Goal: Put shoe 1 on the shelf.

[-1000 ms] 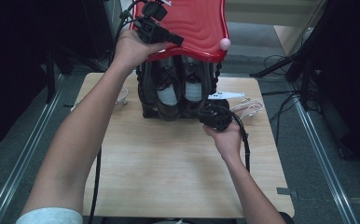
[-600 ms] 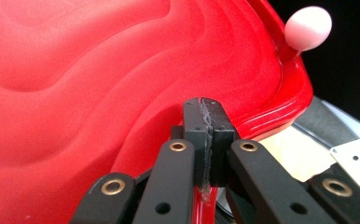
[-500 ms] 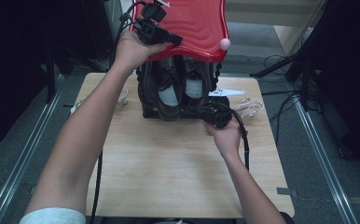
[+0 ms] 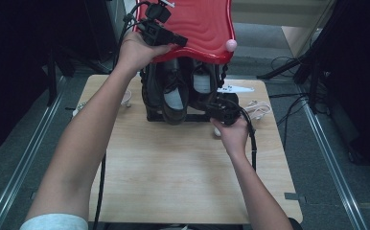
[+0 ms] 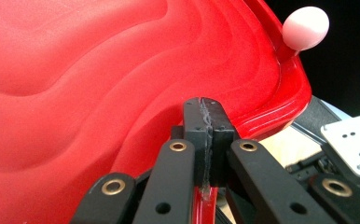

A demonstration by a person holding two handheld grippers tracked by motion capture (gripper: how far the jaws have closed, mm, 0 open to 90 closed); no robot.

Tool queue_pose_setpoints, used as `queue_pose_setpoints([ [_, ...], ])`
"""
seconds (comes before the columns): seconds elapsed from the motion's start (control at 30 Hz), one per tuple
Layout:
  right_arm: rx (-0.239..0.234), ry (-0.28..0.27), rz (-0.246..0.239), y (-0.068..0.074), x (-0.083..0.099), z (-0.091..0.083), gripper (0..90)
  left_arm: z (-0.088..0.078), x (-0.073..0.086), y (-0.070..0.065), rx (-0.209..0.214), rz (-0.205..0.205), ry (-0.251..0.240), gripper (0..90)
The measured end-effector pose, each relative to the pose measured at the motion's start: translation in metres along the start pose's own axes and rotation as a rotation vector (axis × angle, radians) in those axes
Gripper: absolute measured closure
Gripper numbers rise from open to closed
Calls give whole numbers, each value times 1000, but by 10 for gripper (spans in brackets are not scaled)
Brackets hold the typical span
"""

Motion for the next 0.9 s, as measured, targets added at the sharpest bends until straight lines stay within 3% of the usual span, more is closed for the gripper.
queue_pose_setpoints([
  [0.17, 18, -45, 13, -15, -8, -4, 900, 0, 0, 0, -1, 1, -1, 900],
  [0.23, 54, -53, 19, -20, -9, -6, 900, 0, 0, 0, 0, 1, -1, 900],
  [0.33, 84, -16, 27, -26, -2, -1, 900, 0, 0, 0, 3, -1, 0, 900],
  [0.37, 74, 0, 34, -27, 2, 1, 900, 0, 0, 0, 3, 0, 0, 900],
  [0.43, 13, -25, 56, -20, 3, 1, 900, 0, 0, 0, 2, 1, 1, 900],
  [0.67, -33, -8, 25, 4, 8, -3, 900, 0, 0, 0, 5, 7, 1, 900],
  [0.9, -98, 38, -11, 37, 18, 9, 900, 0, 0, 0, 1, 12, -5, 900],
])
Point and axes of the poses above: each handheld gripper's, and its own axes: z roughly forward along the jaws, x roughly out of its underside, y roughly to its left, the point moved 10 cm from there along z, roughly forward along the jaws, and after that the axes turned 15 degrees about -x, right-handed, at the moved point
